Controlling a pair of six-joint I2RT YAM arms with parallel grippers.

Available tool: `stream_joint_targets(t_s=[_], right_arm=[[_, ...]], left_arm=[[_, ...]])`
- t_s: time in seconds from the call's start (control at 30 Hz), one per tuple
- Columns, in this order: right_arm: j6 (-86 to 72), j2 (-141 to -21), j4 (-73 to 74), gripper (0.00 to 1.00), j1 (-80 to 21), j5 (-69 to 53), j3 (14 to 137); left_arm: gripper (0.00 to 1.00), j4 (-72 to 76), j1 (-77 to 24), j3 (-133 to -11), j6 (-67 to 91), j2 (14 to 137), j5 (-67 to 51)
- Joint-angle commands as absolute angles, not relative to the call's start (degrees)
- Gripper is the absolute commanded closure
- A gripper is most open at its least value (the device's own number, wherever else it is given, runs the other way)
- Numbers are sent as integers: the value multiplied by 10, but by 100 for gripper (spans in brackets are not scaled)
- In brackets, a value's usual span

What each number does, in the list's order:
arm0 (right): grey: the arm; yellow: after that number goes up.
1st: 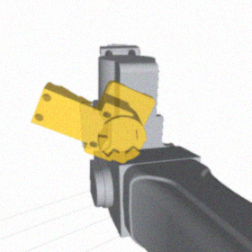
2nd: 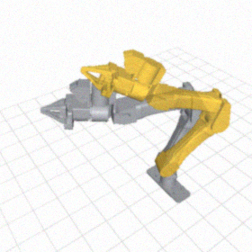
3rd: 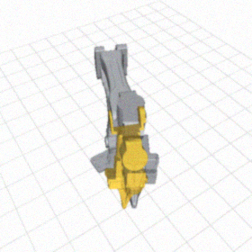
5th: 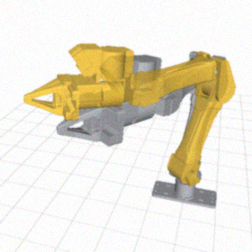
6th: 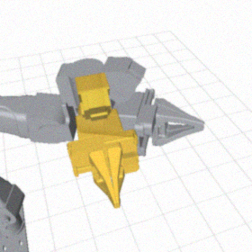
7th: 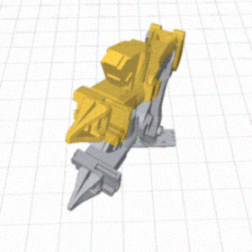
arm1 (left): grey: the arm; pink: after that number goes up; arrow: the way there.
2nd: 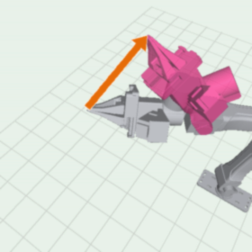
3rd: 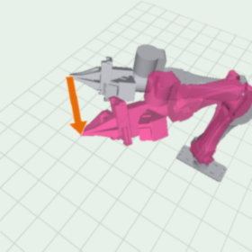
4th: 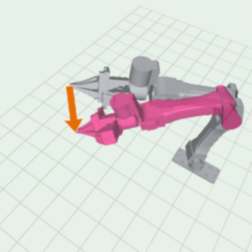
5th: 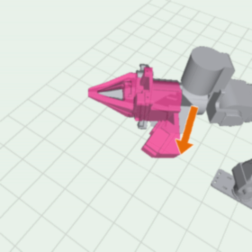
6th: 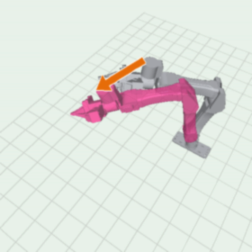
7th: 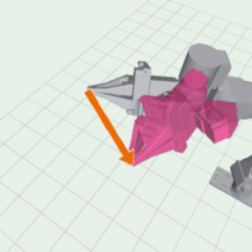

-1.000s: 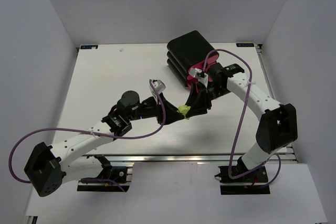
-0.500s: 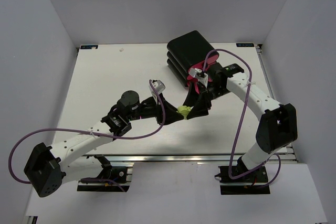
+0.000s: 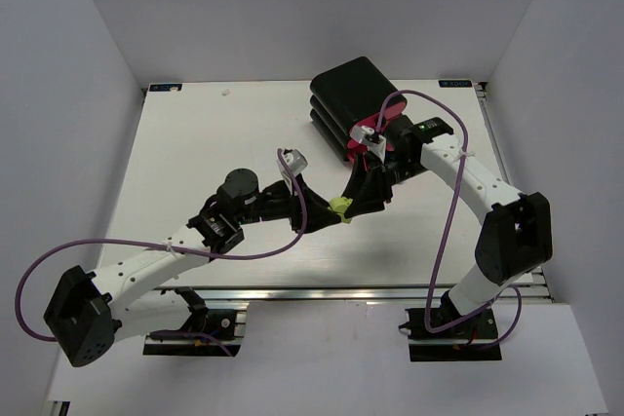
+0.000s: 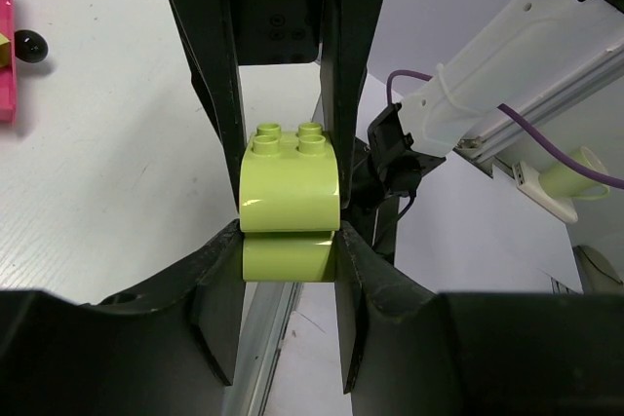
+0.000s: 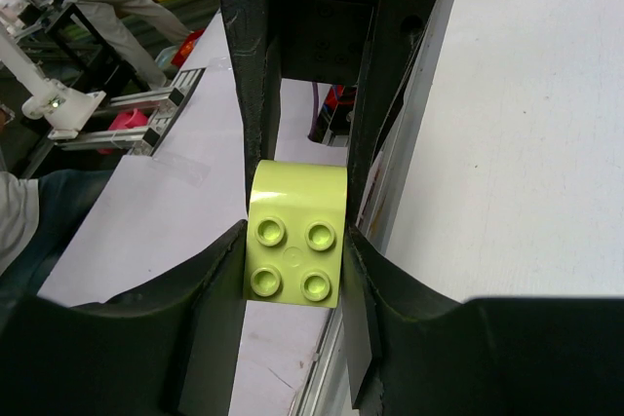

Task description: Sort the legos into containers by color

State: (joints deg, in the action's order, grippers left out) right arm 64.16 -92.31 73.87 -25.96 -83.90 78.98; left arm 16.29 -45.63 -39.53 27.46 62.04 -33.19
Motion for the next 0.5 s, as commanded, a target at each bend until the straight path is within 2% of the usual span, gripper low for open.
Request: stream_joint_targets(t_s=[0.0, 0.1, 0.13, 0.47], right_arm=[[647, -925, 750, 82, -260, -911, 816], [644, -928, 749, 71, -259, -911, 819], [644, -928, 750, 60, -259, -911, 819], [644, -926, 749, 46, -258, -911, 815]], left_arm=[[93, 149, -457, -407, 267, 611, -345], [93, 141, -457, -403, 264, 603, -344], [94, 138, -457, -403, 262, 600, -344], [93, 127, -457, -400, 258, 595, -342]])
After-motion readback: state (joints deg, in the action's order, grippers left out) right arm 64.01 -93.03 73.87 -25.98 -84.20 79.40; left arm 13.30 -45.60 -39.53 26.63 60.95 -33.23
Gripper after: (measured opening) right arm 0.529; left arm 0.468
